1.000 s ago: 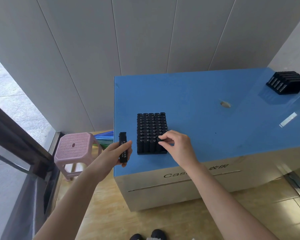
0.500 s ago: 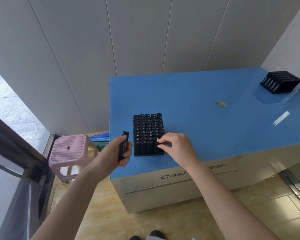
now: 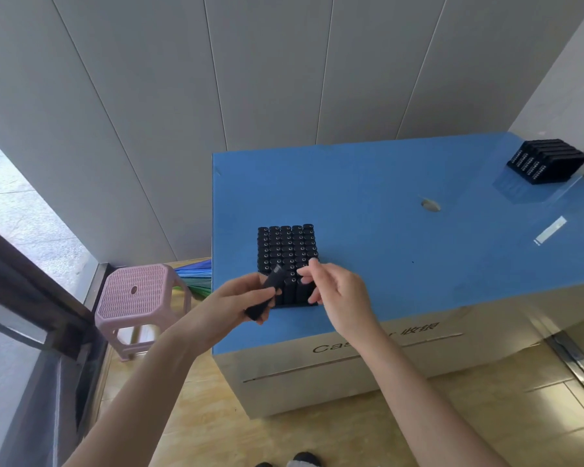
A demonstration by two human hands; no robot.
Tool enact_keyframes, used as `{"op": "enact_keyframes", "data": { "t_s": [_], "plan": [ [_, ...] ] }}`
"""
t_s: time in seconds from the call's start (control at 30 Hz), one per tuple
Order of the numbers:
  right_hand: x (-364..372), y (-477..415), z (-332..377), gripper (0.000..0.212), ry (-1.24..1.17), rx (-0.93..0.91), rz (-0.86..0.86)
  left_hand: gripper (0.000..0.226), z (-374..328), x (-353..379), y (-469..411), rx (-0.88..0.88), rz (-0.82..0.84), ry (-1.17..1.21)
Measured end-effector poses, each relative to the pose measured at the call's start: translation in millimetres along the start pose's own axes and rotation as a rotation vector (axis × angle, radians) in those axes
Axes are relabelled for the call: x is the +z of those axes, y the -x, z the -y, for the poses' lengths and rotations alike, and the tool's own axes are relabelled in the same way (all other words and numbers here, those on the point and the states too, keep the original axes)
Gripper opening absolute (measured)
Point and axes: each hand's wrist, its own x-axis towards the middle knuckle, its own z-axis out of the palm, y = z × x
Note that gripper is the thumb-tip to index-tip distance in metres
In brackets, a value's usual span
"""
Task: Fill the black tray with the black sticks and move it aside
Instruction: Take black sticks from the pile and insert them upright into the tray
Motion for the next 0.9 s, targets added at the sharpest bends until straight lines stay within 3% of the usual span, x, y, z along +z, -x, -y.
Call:
{"op": "enact_keyframes", "data": {
  "t_s": [0.07,0.17,0.3,0.4,0.53,0.63,0.9],
  "plan": [
    [-1.9,3.2,10.6,0.029,-0.180,0.087,0.066,0.012,0.5,2.5,-0.1,0.029,-0.002,-0.105],
    [-2.2,4.6,15.5,0.010,-0.265,0.078,0.105,0.020,1.1,11.5,-2.4,0.058,-0.001,-0.240],
    [-19.7,3.1,11.5,0.011,-0.285,0.083,0.090,0.013,1.8,17.9,-5.6,0.062,-0.017,-0.454],
    [-47.1,-2.3,4.9,0.012,-0.191,0.035,-0.019,0.017,2.3,7.9,-5.0,0.067,-0.141,-0.574],
    [-61.3,-9.1,-8.1,0.016,0.029,-0.018,0.006,0.012,8.6,-11.6,-6.0,0.065,-0.347,-0.587],
    [-54.9,-10.9,-17.2,0.013,0.185,-0.084,0.016,0.010,14.7,-19.3,-7.9,0.023,-0.392,-0.577],
    [-32.0,-16.7,-31.5,0.012,0.278,-0.207,0.003,0.011,25.5,-18.9,-4.7,-0.047,-0.422,-0.578]
  ]
}}
